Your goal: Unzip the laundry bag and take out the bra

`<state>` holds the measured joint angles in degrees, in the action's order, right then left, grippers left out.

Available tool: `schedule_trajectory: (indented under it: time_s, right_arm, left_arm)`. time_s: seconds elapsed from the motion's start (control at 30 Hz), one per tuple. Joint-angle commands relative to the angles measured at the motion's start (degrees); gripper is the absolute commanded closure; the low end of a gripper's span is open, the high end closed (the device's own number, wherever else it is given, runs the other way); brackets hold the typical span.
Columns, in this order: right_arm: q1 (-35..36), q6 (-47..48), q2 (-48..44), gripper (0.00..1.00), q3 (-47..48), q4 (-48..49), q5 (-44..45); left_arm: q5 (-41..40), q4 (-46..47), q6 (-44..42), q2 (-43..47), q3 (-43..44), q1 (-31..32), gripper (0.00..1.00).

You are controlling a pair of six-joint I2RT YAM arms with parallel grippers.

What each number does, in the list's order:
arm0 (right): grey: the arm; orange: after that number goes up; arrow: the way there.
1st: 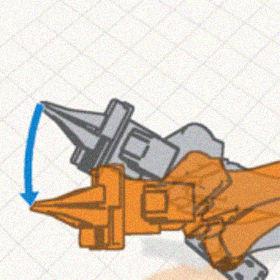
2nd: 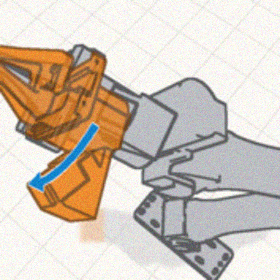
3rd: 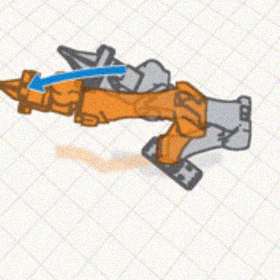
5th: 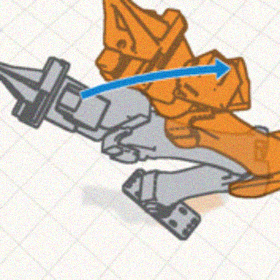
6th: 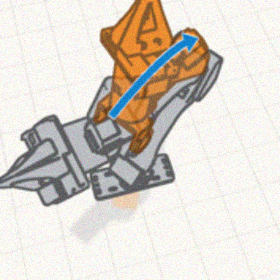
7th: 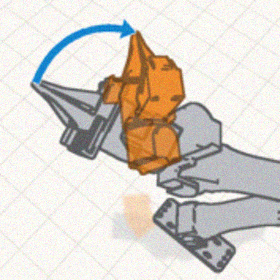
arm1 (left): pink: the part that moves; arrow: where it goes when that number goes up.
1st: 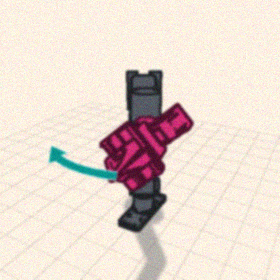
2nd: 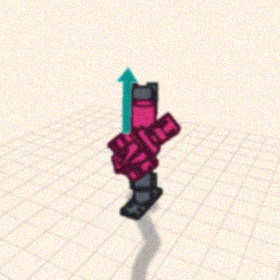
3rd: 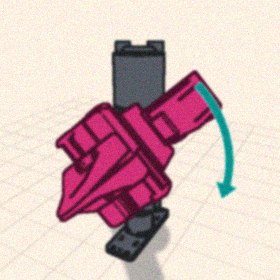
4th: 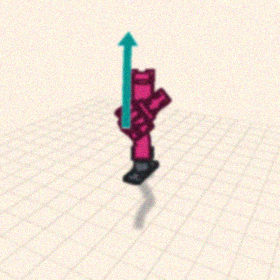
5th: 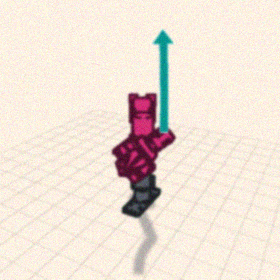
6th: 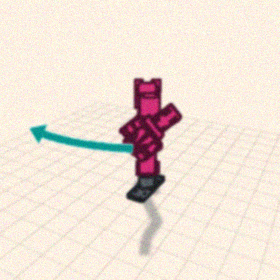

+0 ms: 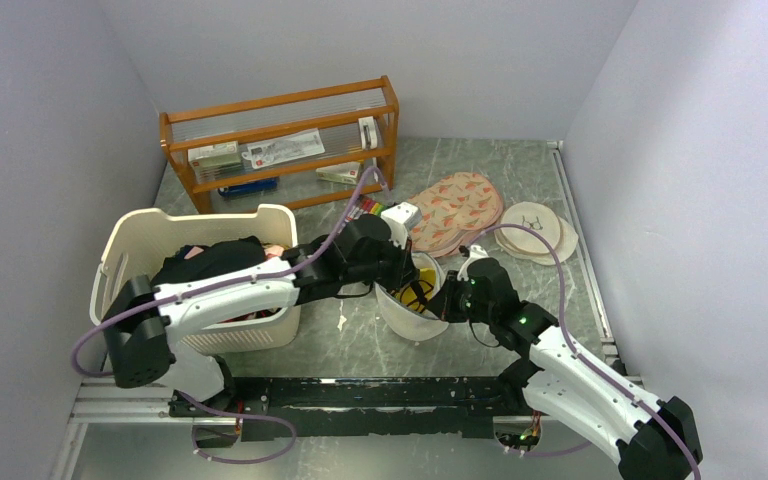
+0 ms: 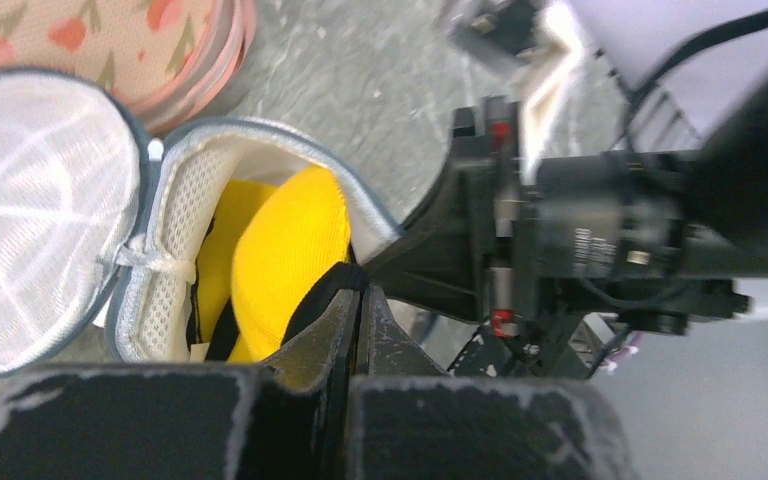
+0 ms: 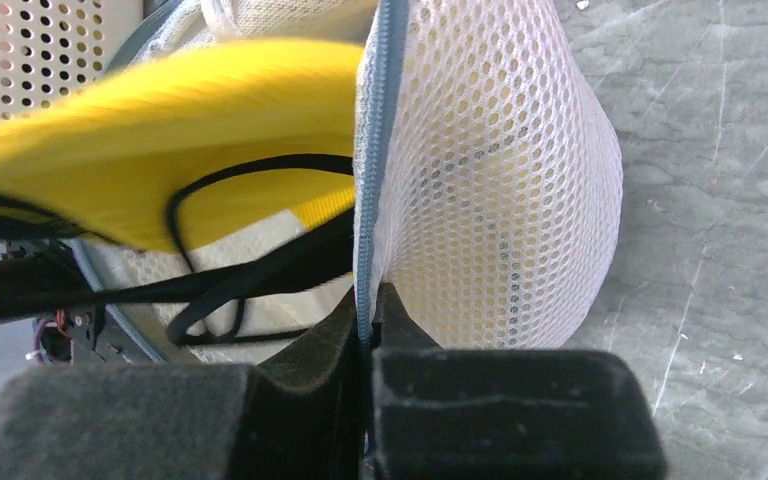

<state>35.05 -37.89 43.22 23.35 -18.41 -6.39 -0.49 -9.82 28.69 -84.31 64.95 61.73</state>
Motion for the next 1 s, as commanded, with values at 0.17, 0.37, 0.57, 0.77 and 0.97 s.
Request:
schedule_trajectory:
  time_s: [0.17,0.37,0.57,0.77,0.97]
  right_arm:
    - [-0.06,-1.04,-1.07,1.0,0.97,-1.88,3.3]
    - [-0.01,-1.3,-1.46,1.0,1.08,-2.92,4.43]
    - [-0.02,-1.35,-1.07,1.0,1.5,-3.28,4.95]
    - [-0.01,-1.35,-1.64,1.0,1.74,-3.69,5.58]
    - [0.0,-1.02,-1.6,1.0,1.61,-3.3,5.83]
  left_arm:
    - [2.9,0.89,-5.59,10.32,3.34,0.33,0.93]
    - [0.14,-3.05,-9.77,15.72,7.66,0.32,0.93]
    - [-6.04,-8.67,-15.85,18.62,15.27,0.36,0.93]
    - [-15.23,-15.85,-22.92,18.84,26.57,0.36,0.93]
    - [-20.89,-21.1,-29.05,16.97,40.5,0.38,0.93]
